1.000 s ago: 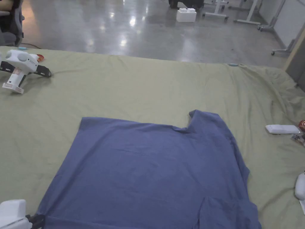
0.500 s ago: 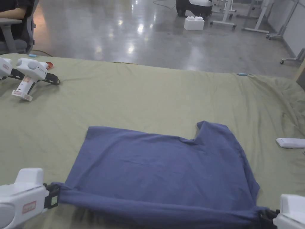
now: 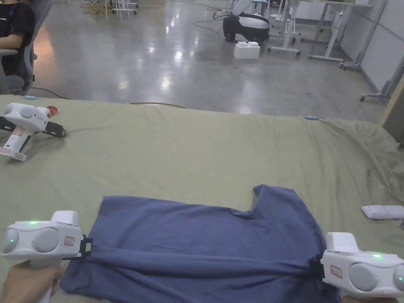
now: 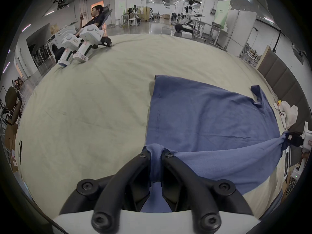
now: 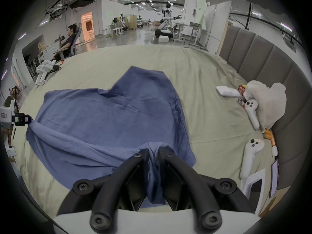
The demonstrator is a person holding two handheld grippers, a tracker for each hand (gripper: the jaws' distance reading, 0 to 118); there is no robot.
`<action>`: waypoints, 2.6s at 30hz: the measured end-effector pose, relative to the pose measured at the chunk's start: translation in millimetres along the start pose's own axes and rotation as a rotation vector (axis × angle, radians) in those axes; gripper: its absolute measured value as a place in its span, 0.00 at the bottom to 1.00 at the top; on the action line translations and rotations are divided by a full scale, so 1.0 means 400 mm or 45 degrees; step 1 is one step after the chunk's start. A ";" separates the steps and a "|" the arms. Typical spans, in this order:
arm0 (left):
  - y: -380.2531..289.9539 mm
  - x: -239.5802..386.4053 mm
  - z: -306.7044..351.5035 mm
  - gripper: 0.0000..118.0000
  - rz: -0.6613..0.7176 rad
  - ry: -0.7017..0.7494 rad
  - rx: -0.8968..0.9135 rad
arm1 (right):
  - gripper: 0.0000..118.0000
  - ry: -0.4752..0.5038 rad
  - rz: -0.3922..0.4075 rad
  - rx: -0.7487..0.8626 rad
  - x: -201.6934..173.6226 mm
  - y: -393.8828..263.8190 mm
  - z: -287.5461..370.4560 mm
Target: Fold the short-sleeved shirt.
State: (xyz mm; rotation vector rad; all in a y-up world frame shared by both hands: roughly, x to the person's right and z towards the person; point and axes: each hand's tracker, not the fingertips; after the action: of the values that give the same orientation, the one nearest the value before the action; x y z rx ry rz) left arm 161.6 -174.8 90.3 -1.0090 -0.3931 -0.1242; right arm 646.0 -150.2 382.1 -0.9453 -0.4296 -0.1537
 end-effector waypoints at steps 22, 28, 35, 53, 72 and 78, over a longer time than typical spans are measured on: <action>-0.163 0.189 0.369 0.41 -0.098 -0.035 0.860 | 0.63 -0.068 -0.130 1.027 -0.249 -0.081 0.367; -0.238 0.243 0.476 0.14 -0.092 -0.016 1.050 | 0.15 -0.099 -0.109 1.181 -0.325 -0.129 0.440; -0.282 0.236 0.512 0.00 -0.103 0.015 1.056 | 0.00 -0.094 -0.063 1.217 -0.333 -0.156 0.456; -0.127 -0.074 0.119 0.36 0.044 -0.048 0.064 | 0.00 -0.089 -0.038 0.981 -0.279 -0.210 0.375; -0.182 0.034 0.034 0.07 -0.232 0.057 -0.111 | 0.00 -0.146 -0.108 0.781 -0.170 -0.260 0.312; -0.212 -0.001 0.105 0.03 -0.123 0.009 0.011 | 0.50 -0.221 -0.156 0.543 -0.047 -0.248 0.242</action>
State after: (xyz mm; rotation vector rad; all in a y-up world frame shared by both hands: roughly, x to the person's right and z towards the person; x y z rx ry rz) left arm 126.2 -184.7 177.6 -0.9807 -0.4359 -0.2127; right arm 570.0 -130.5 498.0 -0.5140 -0.6516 -0.0857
